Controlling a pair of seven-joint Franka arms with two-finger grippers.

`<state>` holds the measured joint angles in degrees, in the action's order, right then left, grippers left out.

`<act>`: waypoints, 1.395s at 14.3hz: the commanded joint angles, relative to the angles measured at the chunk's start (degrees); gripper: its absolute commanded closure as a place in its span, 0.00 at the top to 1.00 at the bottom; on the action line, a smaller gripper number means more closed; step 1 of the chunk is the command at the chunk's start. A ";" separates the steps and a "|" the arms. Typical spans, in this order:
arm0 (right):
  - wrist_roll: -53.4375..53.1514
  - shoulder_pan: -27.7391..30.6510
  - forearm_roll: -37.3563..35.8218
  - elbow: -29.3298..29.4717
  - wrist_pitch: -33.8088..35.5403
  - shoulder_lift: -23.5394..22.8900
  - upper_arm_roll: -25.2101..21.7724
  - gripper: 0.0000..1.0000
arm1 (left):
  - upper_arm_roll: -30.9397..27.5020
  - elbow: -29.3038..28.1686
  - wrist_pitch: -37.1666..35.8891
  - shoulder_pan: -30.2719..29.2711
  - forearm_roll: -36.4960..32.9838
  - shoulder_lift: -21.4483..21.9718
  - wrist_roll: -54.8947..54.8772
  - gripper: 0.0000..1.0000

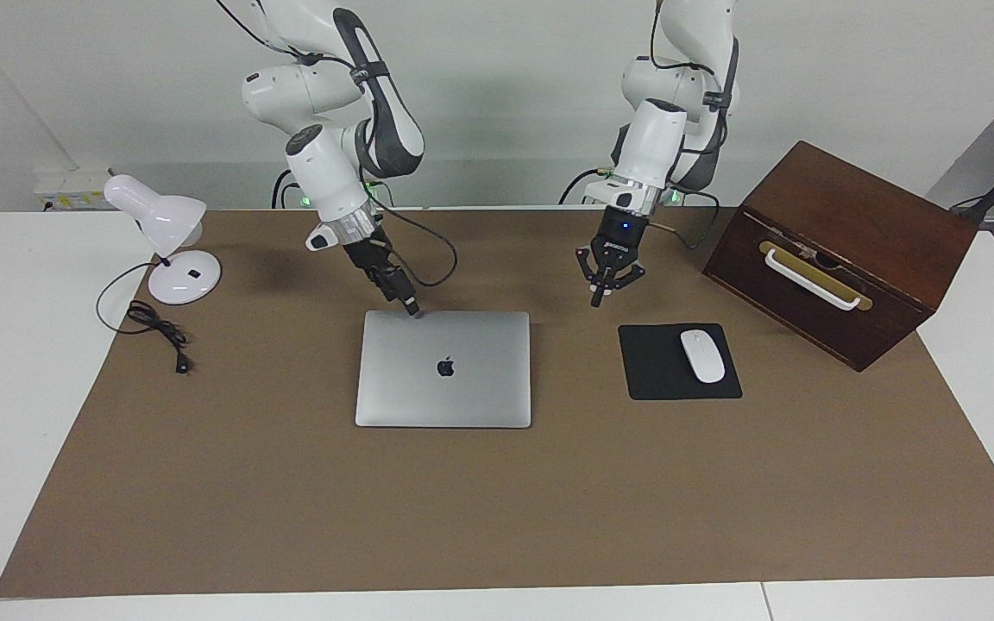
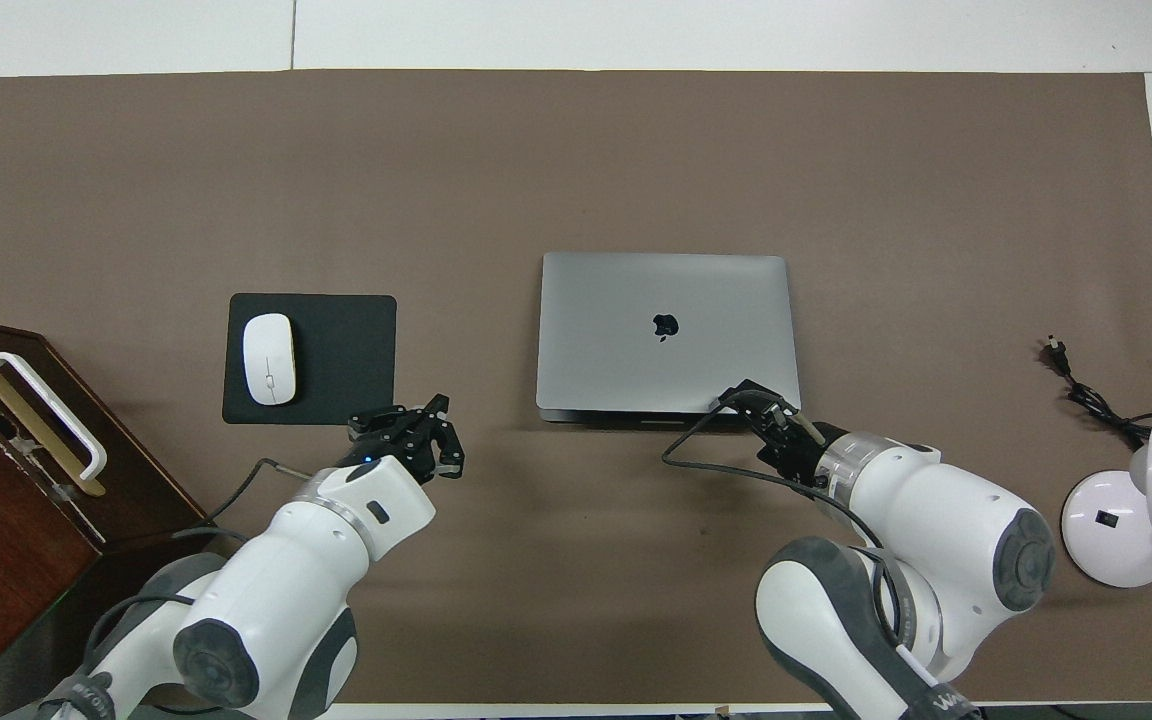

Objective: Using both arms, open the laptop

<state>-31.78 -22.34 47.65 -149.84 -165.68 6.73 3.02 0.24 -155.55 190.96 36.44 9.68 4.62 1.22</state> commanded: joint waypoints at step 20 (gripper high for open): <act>3.75 2.74 2.01 7.81 -1.22 -6.46 0.32 1.00 | -1.03 10.35 9.79 7.68 0.34 -17.18 -5.26 0.00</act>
<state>-31.00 -20.41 47.65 -144.00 -165.70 2.30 2.99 -0.24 -147.27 199.57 43.52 9.68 -10.21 -2.80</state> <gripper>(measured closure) 0.000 0.991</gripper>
